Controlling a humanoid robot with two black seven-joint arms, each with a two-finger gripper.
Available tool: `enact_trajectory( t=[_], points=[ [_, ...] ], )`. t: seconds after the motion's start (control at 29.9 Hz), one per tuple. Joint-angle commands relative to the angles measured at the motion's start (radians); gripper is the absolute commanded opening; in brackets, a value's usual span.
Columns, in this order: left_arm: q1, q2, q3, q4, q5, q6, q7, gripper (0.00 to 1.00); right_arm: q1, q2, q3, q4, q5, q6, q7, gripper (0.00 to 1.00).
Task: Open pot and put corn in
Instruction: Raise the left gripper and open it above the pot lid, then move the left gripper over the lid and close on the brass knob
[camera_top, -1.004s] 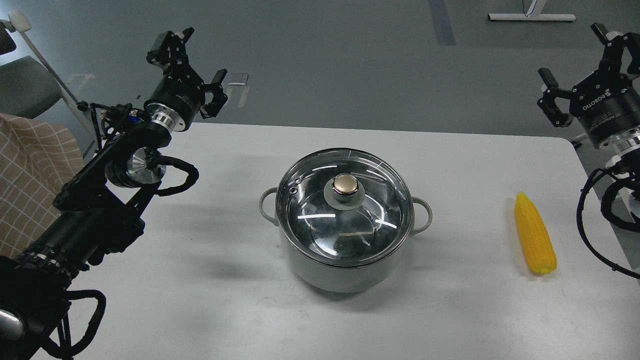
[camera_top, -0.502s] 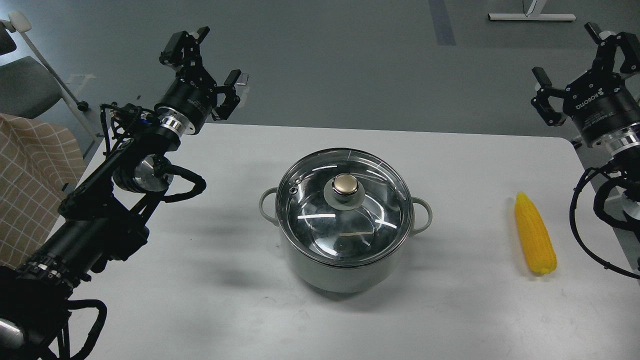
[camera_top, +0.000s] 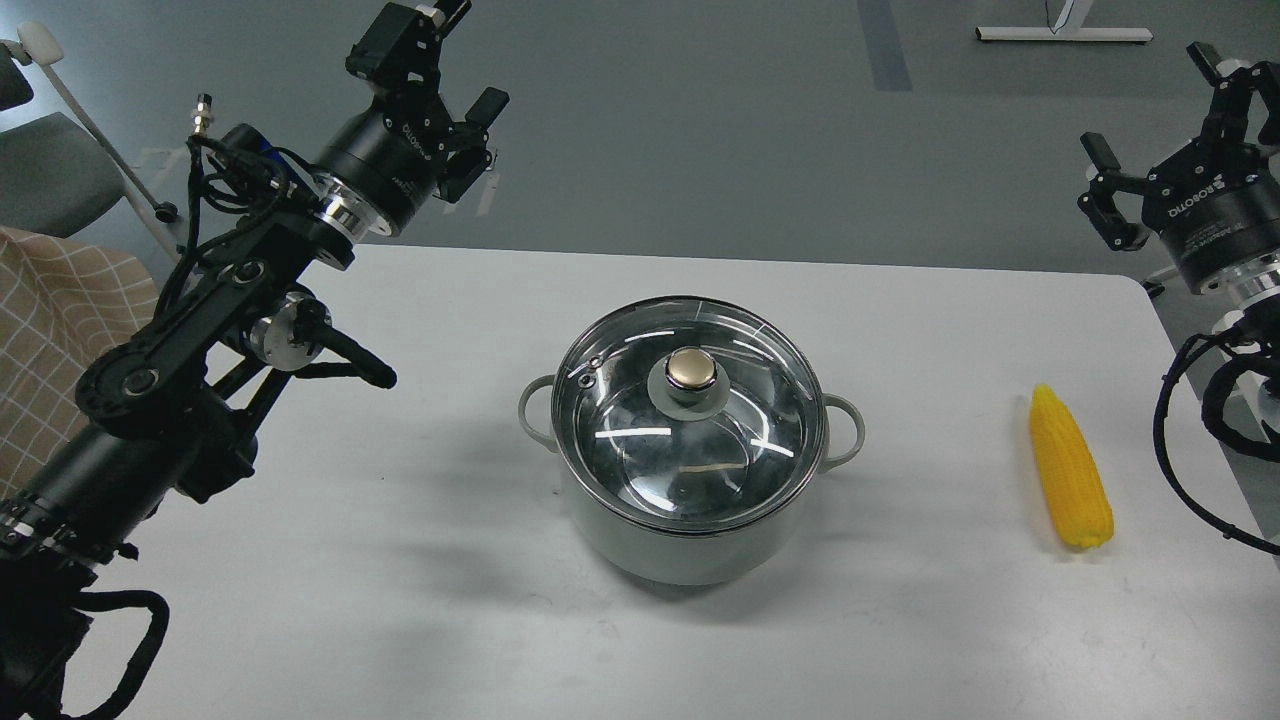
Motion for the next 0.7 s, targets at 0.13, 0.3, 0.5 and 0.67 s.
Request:
enact_trajectory(
  t=[0.13, 0.3, 0.5, 0.67],
  points=[
    [0.008, 0.063, 0.019, -0.245, 0.458, -0.016, -0.003, 0.99, 0.0, -0.008, 0.0, -0.001, 0.0, -0.002, -0.001, 1.0],
    [-0.006, 0.077, 0.085, -0.328, 0.823, -0.014, -0.079, 0.99, -0.002, -0.008, 0.001, 0.001, -0.001, -0.002, 0.001, 1.0],
    [-0.03, 0.084, 0.177, -0.371, 1.271, 0.024, -0.197, 0.98, -0.003, -0.01, 0.003, 0.001, 0.0, -0.002, -0.001, 1.0],
    [-0.082, 0.086, 0.306, -0.361, 1.401, 0.066, -0.228, 0.98, -0.003, -0.01, 0.004, 0.001, 0.0, -0.002, -0.001, 1.0]
  ],
)
